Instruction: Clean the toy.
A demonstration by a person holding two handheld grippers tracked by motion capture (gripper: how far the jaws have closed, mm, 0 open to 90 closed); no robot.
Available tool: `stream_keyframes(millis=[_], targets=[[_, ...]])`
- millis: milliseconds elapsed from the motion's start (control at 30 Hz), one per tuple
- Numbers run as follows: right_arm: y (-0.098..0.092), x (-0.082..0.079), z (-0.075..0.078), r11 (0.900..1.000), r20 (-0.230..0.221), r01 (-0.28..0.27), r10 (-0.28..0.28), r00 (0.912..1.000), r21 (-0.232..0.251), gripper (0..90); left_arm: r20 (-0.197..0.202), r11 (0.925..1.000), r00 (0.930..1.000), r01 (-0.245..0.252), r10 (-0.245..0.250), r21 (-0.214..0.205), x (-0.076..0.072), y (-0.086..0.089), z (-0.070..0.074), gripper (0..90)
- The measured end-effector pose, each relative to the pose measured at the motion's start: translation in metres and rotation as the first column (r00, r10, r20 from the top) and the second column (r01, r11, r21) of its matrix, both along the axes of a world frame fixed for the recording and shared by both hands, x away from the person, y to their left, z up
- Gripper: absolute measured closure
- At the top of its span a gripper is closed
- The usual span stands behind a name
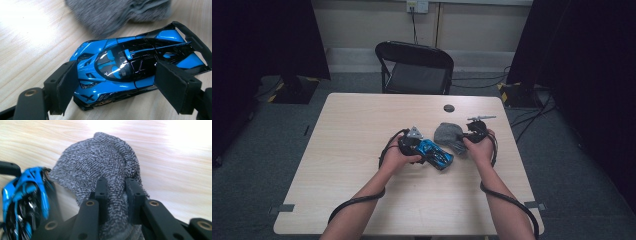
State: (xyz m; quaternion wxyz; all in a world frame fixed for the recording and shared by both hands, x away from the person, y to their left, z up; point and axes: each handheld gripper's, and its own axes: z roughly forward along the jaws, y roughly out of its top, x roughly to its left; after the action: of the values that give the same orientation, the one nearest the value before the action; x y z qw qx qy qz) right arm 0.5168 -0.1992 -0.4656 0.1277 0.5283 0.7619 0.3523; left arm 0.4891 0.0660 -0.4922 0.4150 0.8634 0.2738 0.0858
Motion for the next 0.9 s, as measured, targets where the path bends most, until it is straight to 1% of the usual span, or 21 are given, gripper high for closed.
stream_keyframes(millis=[67,100,133,167,200,233,267,300,333,367,400,433,467,500,533,567,600,667,733,833,900], targets=[[0.009,0.002,-0.001,0.9999,-0.002,0.012,-0.012,0.9999,-0.005,73.2,-0.002,1.0000,1.0000,0.002,-0.002,0.003,0.001,0.000,0.000,19.3],[0.012,0.002,-0.002,0.9999,-0.004,0.012,-0.012,0.9999,0.001,72.2,-0.005,1.0000,1.0000,0.002,-0.002,0.008,0.001,0.000,0.001,19.3],[0.015,0.003,-0.003,0.9999,0.001,0.010,-0.010,0.9999,0.013,70.2,-0.004,1.0000,1.0000,0.002,-0.002,0.008,0.001,0.000,0.001,19.3],[0.020,0.004,-0.005,0.9997,-0.011,0.014,-0.014,0.9998,0.019,65.1,-0.003,1.0000,1.0000,-0.002,0.002,0.000,0.000,0.000,0.000,19.3],[0.022,0.003,-0.007,0.9998,-0.019,-0.003,0.003,0.9998,0.018,63.1,-0.003,1.0000,1.0000,-0.002,0.002,0.000,0.000,0.000,0.000,19.4],[0.023,0.003,-0.007,0.9997,-0.003,-0.024,0.024,0.9997,0.005,59.0,0.000,1.0000,1.0000,0.000,0.000,-0.005,0.000,0.001,0.000,19.4],[0.023,0.003,-0.007,0.9997,-0.003,-0.024,0.024,0.9997,0.005,59.0,0.000,1.0000,1.0000,0.000,0.000,-0.005,0.000,0.001,0.000,19.4],[0.023,0.002,-0.008,0.9989,0.006,-0.045,0.045,0.9990,-0.012,52.7,-0.002,1.0000,1.0000,-0.001,0.001,-0.002,0.000,0.001,0.000,19.4],[0.023,0.002,-0.008,0.9968,0.004,-0.073,0.073,0.9973,-0.033,46.7,-0.002,1.0000,1.0000,-0.002,0.002,-0.002,0.000,0.000,0.000,19.4],[0.020,0.001,-0.008,0.9942,0.021,-0.093,0.094,0.9953,-0.055,37.1,-0.003,1.0000,1.0000,-0.004,0.004,-0.003,0.000,0.000,0.000,19.4],[0.020,0.001,-0.008,0.9942,0.021,-0.093,0.094,0.9953,-0.055,37.1,-0.003,1.0000,1.0000,-0.004,0.004,-0.003,0.000,0.000,0.000,19.4],[0.018,0.000,-0.007,0.9916,0.035,-0.112,0.115,0.9928,-0.063,34.9,-0.002,1.0000,1.0000,-0.002,0.002,-0.003,0.000,0.000,0.000,19.4],[0.016,-0.001,-0.006,0.9876,0.056,-0.137,0.142,0.9883,-0.077,34.8,-0.002,1.0000,1.0000,-0.004,0.004,-0.004,0.000,0.000,0.000,19.4],[0.015,-0.002,-0.005,0.9853,0.065,-0.149,0.155,0.9859,-0.084,32.6,-0.004,1.0000,1.0000,-0.001,0.001,-0.002,0.001,0.000,0.000,19.4],[0.012,-0.002,-0.004,0.9809,0.069,-0.175,0.181,0.9810,-0.084,32.3,-0.002,1.0000,1.0000,0.001,-0.001,0.001,0.001,0.000,0.001,19.4],[0.011,-0.003,-0.004,0.9785,0.069,-0.179,0.187,0.9800,-0.101,32.5,-0.001,1.0000,1.0000,0.003,-0.003,0.003,0.001,0.000,0.002,19.6],[0.010,-0.004,-0.005,0.9749,0.058,-0.174,0.183,0.9814,-0.139,32.5,0.008,1.0000,1.0000,0.004,-0.004,-0.003,0.001,-0.001,0.003,20.4],[0.009,-0.004,-0.010,0.9751,0.033,-0.178,0.184,0.9824,-0.132,32.4,0.016,0.9997,0.9998,0.014,-0.013,-0.019,0.001,-0.002,0.006,22.9],[0.010,-0.004,-0.016,0.9730,0.029,-0.185,0.190,0.9813,-0.138,33.6,0.024,0.9991,0.9994,0.028,-0.027,-0.032,-0.001,-0.006,0.009,22.7],[0.012,-0.004,-0.021,0.9720,0.025,-0.184,0.190,0.9815,-0.146,37.4,0.026,0.9975,0.9973,0.069,-0.068,-0.020,-0.003,-0.016,0.012,22.5],[0.014,-0.005,-0.022,0.9727,0.029,-0.177,0.183,0.9826,-0.150,39.9,0.018,0.9968,0.9968,0.078,-0.078,-0.016,-0.002,-0.020,0.011,22.5]])
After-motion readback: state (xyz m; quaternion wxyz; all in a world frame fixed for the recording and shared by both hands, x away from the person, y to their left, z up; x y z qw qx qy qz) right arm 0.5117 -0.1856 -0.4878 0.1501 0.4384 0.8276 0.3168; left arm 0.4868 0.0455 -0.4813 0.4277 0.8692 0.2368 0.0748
